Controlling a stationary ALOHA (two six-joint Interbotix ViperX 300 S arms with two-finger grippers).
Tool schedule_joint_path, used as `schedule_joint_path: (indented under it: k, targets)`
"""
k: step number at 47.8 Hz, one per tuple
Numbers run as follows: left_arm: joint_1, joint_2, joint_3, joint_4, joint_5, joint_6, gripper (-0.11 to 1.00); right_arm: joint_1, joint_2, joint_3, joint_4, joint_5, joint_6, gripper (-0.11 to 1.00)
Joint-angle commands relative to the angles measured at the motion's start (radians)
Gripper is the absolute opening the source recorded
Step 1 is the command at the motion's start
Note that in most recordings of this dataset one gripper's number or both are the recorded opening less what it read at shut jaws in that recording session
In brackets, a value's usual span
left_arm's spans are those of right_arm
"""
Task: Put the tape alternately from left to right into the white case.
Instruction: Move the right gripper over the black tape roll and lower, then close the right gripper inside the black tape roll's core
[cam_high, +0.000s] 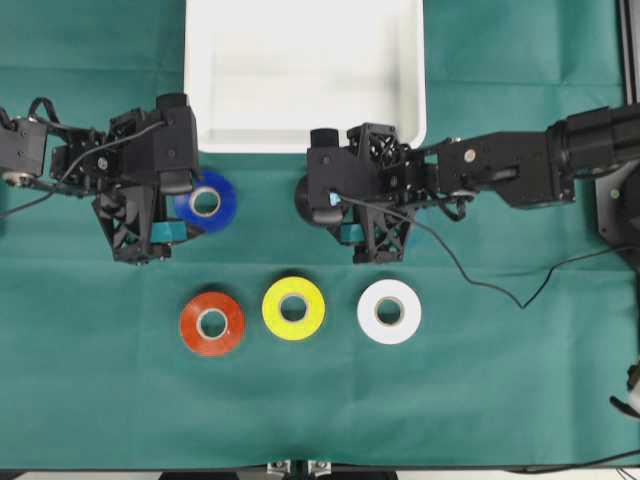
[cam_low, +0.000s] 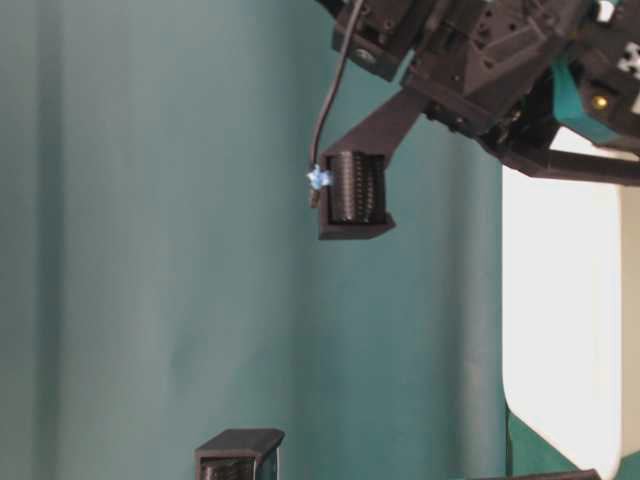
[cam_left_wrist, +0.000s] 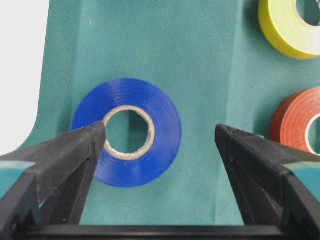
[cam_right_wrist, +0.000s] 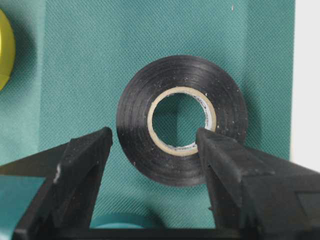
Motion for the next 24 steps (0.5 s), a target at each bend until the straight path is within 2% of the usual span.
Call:
schedule_joint_path:
  k: [1,24]
  targets:
    - [0.005,-0.009,-0.021,0.002,-0.005,-0.002,0.69,0.002,-0.006,-0.020,-0.003,-0.023,0.002,0.72]
    - [0.005,-0.009,-0.018,0.000,-0.005,-0.003,0.69,-0.009,0.026,-0.023,-0.003,-0.052,0.003,0.72]
